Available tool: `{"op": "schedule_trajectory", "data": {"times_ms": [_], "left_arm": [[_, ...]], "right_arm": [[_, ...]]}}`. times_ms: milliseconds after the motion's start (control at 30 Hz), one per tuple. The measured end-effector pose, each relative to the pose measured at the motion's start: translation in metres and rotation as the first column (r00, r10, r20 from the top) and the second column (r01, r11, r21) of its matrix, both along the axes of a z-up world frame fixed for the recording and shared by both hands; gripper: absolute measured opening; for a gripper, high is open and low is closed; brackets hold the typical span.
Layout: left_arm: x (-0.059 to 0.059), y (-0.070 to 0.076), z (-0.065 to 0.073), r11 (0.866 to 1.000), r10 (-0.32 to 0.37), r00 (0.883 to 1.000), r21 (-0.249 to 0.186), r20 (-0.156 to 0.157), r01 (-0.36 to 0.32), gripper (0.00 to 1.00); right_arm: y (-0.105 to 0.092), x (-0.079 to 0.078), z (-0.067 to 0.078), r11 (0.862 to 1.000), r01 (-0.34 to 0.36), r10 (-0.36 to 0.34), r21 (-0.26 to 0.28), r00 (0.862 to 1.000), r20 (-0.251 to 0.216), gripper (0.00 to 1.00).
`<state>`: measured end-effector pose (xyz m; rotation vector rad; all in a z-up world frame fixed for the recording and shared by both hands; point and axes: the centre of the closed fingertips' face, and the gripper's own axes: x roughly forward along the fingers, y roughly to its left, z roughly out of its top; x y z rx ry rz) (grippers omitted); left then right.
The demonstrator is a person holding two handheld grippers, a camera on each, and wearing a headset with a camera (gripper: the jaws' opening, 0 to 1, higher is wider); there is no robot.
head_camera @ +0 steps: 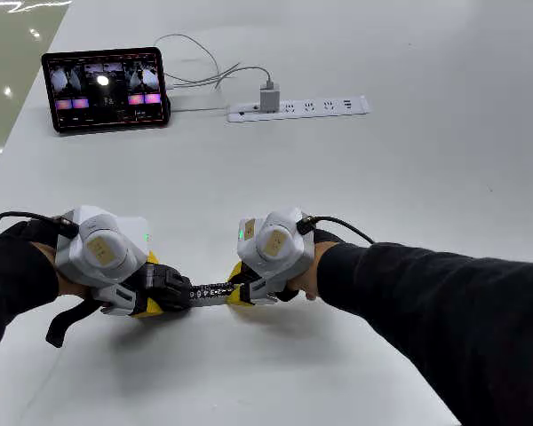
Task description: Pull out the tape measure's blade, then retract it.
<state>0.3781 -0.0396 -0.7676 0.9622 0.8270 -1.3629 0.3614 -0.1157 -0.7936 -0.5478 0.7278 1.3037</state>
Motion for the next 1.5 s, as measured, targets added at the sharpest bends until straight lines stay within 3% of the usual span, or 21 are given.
{"op": "schedule_trajectory", "data": {"times_ms": [1500], "left_arm": [[-0.001, 0.0, 0.0, 1.0, 0.003, 1.0, 0.004, 0.002, -0.003, 0.32]], "right_arm": [[-0.015, -0.002, 0.0, 1.0, 0.014, -0.014, -0.004, 1.0, -0.013, 0.08]]}}
